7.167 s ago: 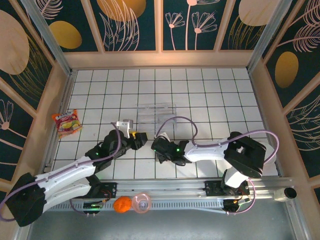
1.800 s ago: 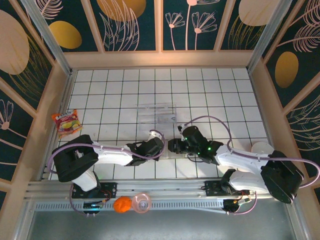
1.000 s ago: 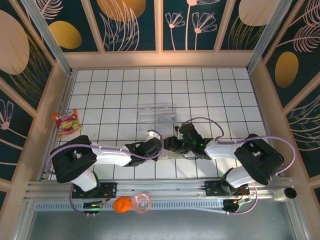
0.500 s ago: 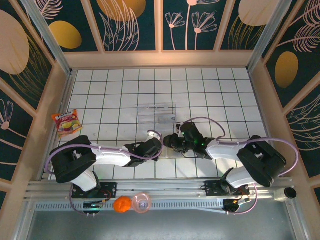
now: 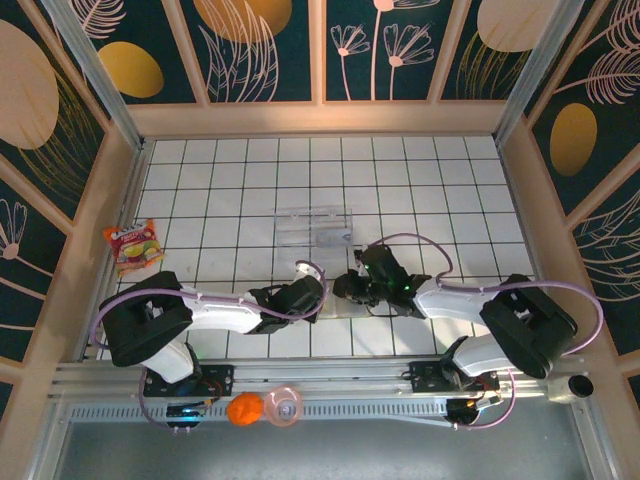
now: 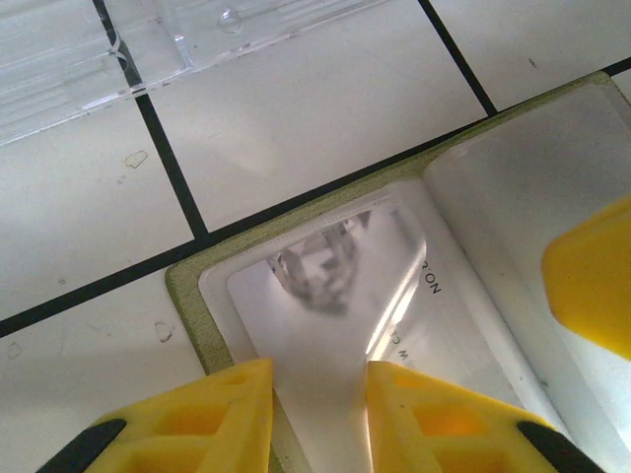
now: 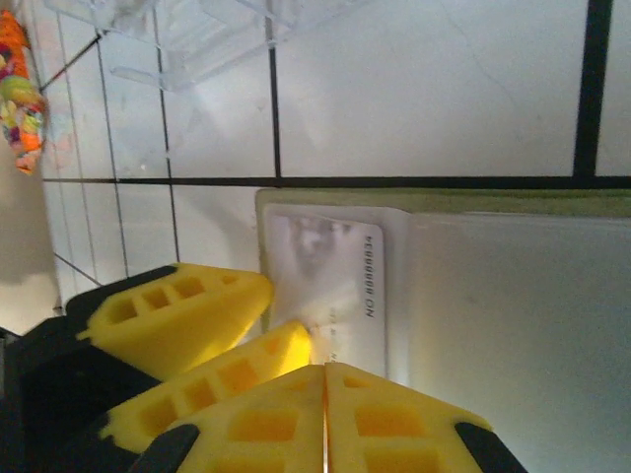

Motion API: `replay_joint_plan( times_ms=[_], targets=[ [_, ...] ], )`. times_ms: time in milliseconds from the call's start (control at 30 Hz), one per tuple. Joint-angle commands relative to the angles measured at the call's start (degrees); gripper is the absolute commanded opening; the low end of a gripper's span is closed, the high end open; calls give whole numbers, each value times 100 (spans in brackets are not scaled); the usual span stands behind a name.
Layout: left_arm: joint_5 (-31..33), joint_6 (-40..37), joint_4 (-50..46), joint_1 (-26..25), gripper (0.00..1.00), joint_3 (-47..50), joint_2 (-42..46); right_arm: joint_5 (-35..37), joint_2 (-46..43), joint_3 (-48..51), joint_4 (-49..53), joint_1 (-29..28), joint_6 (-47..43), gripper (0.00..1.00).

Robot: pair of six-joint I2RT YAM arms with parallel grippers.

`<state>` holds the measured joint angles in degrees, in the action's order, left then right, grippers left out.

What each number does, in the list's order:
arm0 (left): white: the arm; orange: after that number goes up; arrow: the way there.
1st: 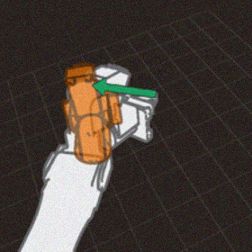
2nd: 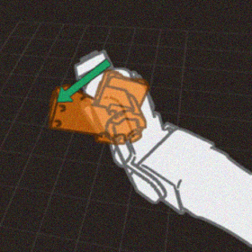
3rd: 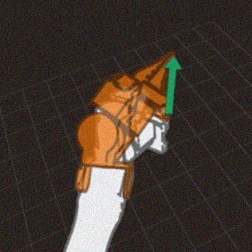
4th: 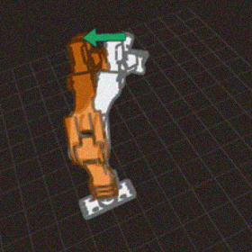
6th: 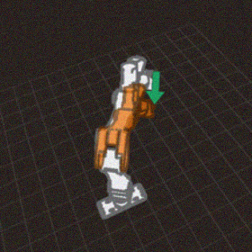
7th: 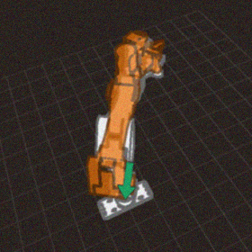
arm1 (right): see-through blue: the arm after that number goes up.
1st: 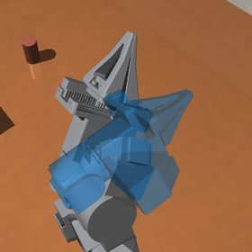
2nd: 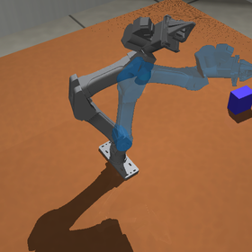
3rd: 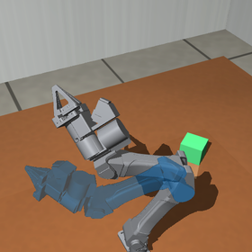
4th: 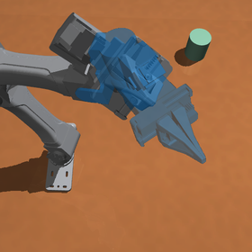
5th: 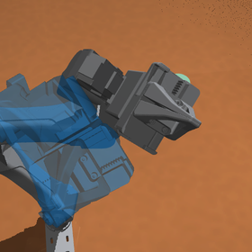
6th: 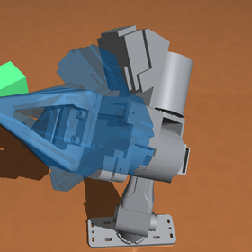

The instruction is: Take the credit cards out of the card holder

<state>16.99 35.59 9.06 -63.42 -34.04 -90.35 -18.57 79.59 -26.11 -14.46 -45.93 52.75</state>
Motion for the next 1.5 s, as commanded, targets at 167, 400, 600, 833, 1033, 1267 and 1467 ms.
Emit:
replay_joint_plan(
  times_ms=[167, 400, 600, 833, 1033, 1267, 1467],
  targets=[
    [-157, -59, -125, -55, 29, 78, 66, 11, 314, -287, 266, -231, -332, 7],
    [-154, -53, -111, -57, 29, 82, 78, 59, 436, -392, 350, -310, -382, 6],
    [-146, -61, -115, -57, 29, 81, 105, 169, 607, -440, 439, -355, -421, 5],
    [-190, -53, -91, -57, 33, 91, 157, 365, 898, -542, 576, -548, -511, 5],
    [-7, 156, -52, -55, 42, 290, 556, 1430, 831, -800, 1414, -963, -658, 5],
    [120, 168, -255, 5, 43, 327, 747, 2575, 607, -1000, 2216, -1316, -603, 5],
    [57, 194, -212, 101, 43, 389, 736, 3149, 381, -1107, 2697, -1401, -584, 5]
  ],
)
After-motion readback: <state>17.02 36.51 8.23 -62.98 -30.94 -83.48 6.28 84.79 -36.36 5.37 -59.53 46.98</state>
